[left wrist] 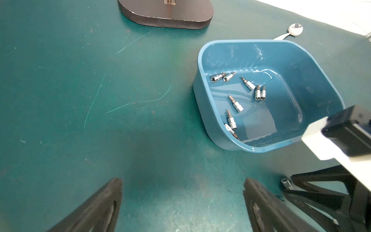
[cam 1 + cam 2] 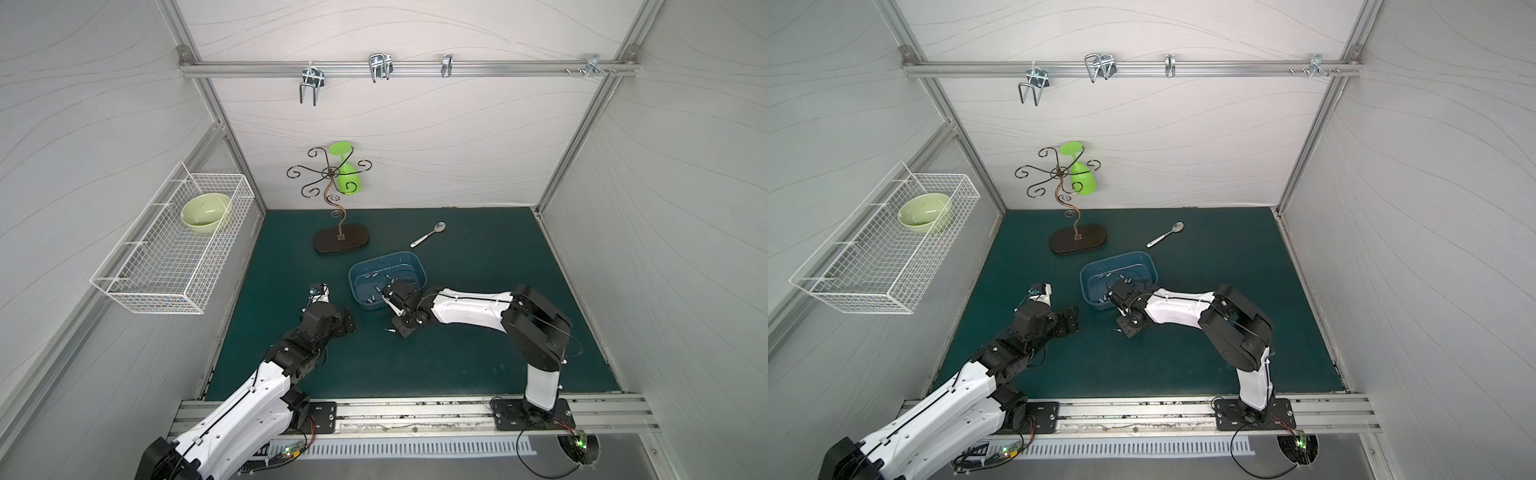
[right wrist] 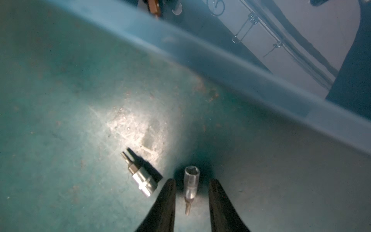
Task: Put the bit on the desktop into the storage box
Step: Pick up the screwdriver bit from the center of the board.
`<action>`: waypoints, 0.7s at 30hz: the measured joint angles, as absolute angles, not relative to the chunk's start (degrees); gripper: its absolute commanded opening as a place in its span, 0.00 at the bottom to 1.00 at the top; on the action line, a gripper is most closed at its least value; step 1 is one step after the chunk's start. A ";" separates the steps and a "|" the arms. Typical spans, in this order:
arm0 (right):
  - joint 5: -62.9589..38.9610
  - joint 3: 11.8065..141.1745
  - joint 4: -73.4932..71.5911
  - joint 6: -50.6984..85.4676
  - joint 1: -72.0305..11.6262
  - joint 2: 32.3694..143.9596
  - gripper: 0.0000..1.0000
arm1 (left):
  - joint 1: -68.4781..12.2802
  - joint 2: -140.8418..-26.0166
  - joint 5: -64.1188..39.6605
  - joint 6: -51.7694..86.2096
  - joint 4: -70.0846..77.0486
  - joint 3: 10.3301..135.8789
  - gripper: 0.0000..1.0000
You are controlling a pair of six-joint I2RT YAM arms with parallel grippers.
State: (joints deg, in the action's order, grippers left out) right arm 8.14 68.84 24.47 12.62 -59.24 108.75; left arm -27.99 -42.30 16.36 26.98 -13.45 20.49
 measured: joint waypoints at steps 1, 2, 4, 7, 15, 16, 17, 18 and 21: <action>8.19 69.10 24.75 12.62 -59.24 108.97 0.27 | -27.97 -42.30 16.36 26.98 -13.47 20.49 0.98; 8.21 69.34 24.88 12.62 -59.27 109.08 0.25 | -27.94 -42.30 16.38 26.98 -13.45 20.49 0.98; 8.23 69.73 25.10 12.62 -59.27 109.36 0.24 | -27.90 -42.37 16.38 26.98 -13.45 20.49 0.98; 8.34 70.15 25.45 12.62 -59.27 109.67 0.21 | -27.90 -42.52 16.49 26.96 -13.45 20.51 0.98; 8.29 70.24 25.65 13.41 -59.27 109.78 0.09 | -27.90 -42.59 16.56 26.96 -13.43 20.49 0.98; 8.29 70.24 25.67 13.61 -59.27 109.78 0.09 | -27.90 -42.61 16.56 26.98 -13.43 20.51 0.98; 8.29 70.24 25.67 13.69 -59.27 109.78 0.09 | -27.90 -42.65 16.53 26.96 -13.43 20.51 0.98; 8.29 70.24 25.69 13.74 -59.27 109.75 0.09 | -27.90 -42.72 16.53 26.96 -13.43 20.51 0.98; 8.32 70.11 25.67 13.76 -59.27 109.54 0.09 | -27.90 -43.22 16.53 26.96 -13.39 20.51 0.98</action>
State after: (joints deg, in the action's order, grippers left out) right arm 8.32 70.11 25.67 13.76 -59.27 109.54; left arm -27.90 -43.22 16.53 26.96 -13.39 20.51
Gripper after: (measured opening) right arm 0.120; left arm 0.977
